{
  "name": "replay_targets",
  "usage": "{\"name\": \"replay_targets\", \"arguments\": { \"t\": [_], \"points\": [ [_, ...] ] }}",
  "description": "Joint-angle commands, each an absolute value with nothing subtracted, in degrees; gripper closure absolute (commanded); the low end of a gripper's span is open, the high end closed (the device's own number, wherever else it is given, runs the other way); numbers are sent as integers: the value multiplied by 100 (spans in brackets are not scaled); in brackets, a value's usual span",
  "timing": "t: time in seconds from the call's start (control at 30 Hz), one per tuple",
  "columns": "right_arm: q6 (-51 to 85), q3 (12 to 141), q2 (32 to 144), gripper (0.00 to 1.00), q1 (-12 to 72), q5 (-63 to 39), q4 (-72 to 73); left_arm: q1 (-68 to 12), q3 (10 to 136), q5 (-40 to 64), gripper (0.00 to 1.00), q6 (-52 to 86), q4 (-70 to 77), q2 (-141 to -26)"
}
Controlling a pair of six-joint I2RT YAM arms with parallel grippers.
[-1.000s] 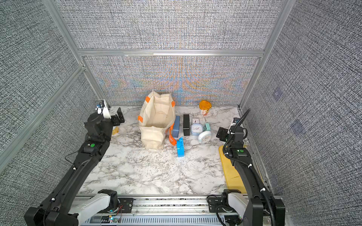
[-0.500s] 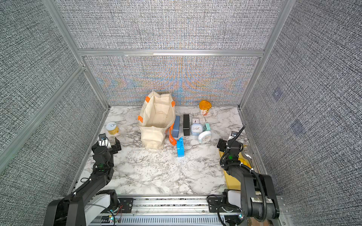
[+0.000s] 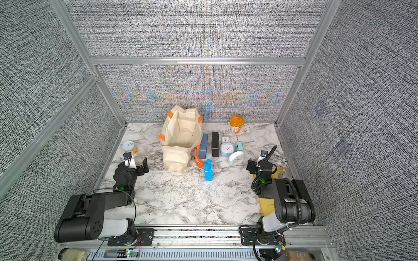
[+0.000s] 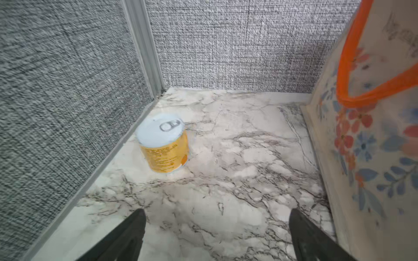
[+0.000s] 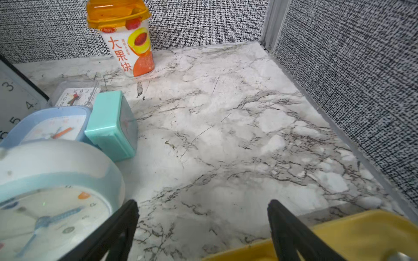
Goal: Take the alarm clock out of the canvas bag
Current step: Reset both arms
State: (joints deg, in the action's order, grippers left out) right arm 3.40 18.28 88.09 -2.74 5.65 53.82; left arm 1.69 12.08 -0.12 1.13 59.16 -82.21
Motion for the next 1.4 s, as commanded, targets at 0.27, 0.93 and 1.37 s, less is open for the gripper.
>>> {"name": "replay_targets", "arguments": {
  "t": [0.27, 0.93, 1.37],
  "points": [
    [245, 1815, 8842, 1, -239, 583, 5897, 173, 992, 471, 1, -146, 7661, -8762],
    [254, 1812, 8841, 1, -246, 581, 5907, 168, 949, 527, 1, -187, 7836, -8848],
    [254, 1815, 8842, 1, -242, 580, 5902, 167, 989, 536, 1, -167, 7807, -8881]
  ]
}}
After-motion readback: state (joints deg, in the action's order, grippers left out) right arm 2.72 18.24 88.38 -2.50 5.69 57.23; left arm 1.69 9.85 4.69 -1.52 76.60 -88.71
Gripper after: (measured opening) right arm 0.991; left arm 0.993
